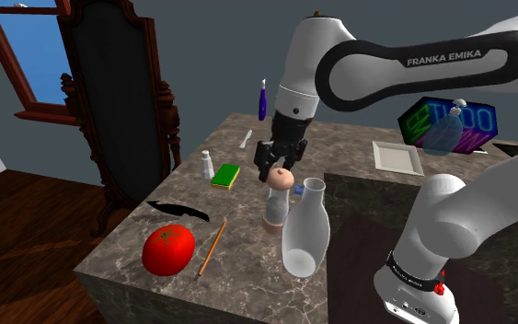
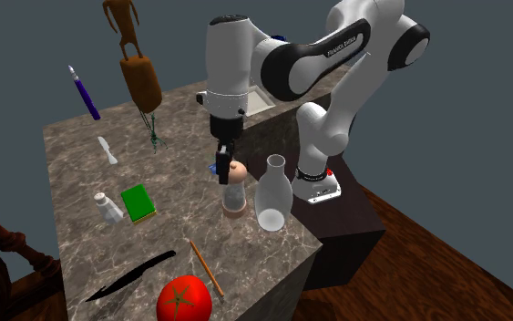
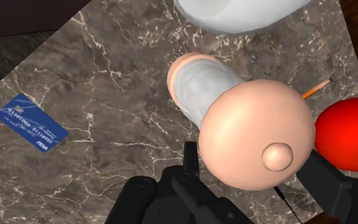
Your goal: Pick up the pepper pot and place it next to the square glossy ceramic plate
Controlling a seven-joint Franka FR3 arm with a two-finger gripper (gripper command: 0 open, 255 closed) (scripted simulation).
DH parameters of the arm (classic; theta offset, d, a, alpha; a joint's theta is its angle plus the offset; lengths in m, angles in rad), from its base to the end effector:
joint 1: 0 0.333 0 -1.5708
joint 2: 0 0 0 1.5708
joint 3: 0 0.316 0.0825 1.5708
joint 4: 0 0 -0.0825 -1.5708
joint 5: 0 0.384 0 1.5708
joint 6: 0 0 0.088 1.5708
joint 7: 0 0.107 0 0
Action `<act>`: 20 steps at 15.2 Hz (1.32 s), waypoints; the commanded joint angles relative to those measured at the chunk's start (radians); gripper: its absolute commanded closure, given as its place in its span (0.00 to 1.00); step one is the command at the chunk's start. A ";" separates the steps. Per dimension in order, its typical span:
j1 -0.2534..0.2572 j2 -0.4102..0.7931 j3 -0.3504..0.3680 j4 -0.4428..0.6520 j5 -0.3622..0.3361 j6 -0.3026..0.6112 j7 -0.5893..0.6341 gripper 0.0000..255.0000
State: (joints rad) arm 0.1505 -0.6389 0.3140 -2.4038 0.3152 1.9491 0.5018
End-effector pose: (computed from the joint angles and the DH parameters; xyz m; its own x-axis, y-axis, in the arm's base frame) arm 0.3278 0.2060 0.5404 0.9803 -0.1799 0.0819 -0.1625 -0.9693 -0.1846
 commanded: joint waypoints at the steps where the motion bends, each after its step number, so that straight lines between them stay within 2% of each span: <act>1: -0.002 0.001 -0.003 0.030 -0.005 -0.029 0.006 1.00; 20: -0.019 0.044 -0.034 0.315 -0.044 -0.269 0.044 1.00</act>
State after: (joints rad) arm 0.1318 -0.5994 0.2801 -2.1067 0.2731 1.6932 0.5414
